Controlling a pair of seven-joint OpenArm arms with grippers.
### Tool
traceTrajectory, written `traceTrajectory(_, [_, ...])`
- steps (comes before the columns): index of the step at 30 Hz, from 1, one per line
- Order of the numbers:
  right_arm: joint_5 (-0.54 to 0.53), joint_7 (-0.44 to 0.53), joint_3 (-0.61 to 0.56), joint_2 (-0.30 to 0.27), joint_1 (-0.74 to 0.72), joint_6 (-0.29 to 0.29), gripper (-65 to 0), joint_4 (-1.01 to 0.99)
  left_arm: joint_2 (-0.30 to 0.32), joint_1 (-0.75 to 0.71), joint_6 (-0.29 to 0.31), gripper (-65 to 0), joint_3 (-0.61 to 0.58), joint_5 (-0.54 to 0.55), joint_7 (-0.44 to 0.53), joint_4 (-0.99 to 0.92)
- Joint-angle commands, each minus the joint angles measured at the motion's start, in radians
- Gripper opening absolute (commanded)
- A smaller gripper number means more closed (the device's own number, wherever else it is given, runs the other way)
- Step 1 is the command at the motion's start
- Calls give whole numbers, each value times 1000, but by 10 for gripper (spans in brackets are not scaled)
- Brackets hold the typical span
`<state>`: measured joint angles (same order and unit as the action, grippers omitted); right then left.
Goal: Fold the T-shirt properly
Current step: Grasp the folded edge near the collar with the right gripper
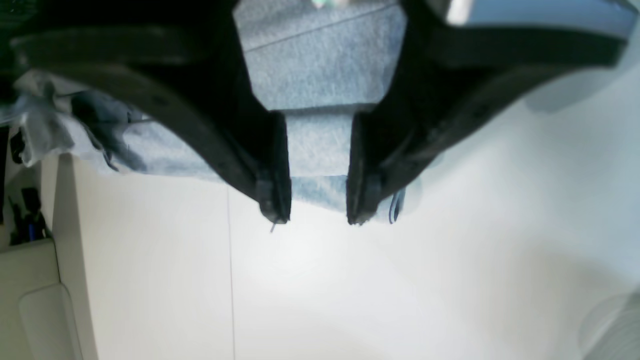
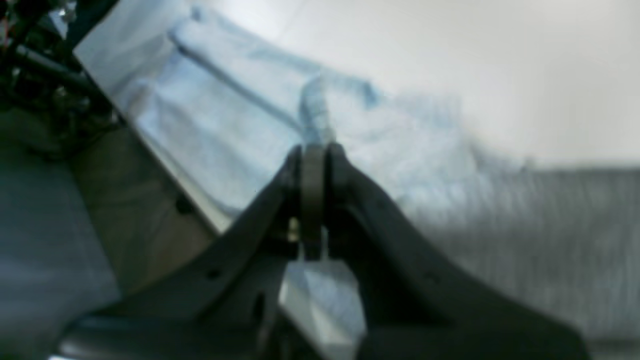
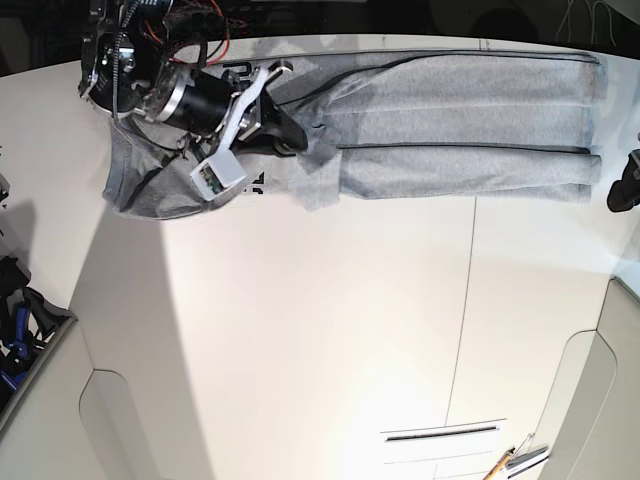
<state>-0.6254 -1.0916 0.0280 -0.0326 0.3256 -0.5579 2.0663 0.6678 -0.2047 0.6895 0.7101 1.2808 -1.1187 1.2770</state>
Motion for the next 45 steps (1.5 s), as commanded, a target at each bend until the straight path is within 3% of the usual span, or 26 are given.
traceTrajectory(1, [-26,17,0,2,15,-7,-650,19,30,8,9,-426,10,24,16,16])
traceTrajectory(7, [-24,16,0,2,74,-7,-650,19,30,8,9,-426,10,24,15,16])
traceTrajectory(8, [-22,17,0,2,74,-7,-619,19,30,8,9,-426,10,24,15,16])
traceTrajectory(10, [-27,18,0,2,73,-7,-445,19,30,8,9,-426,10,24,15,16])
traceTrajectory(12, [-38,19,0,2,67,-7,-369,19,30,8,9,-426,10,25,15,16])
traceTrajectory(19, [3,22,1,2,24,-7,-368,42,31,7,9,-426,11,24,15,16])
traceTrajectory(25, [179,26,17,2,13,18,-368,42,30,-19,9,-425,64,21,14,16])
traceTrajectory(31, [259,79,149,-1,13,54,-368,42,23,-130,9,-292,95,21,-7,16])
traceTrajectory(35, [259,90,263,-1,13,54,-368,42,-37,-187,9,-292,95,-4,39,16])
traceTrajectory(39, [217,93,345,-1,13,53,-368,42,-124,-198,9,-293,95,-113,127,15])
traceTrajectory(45, [157,93,377,0,13,53,-368,42,-196,-197,9,-293,94,-158,172,15])
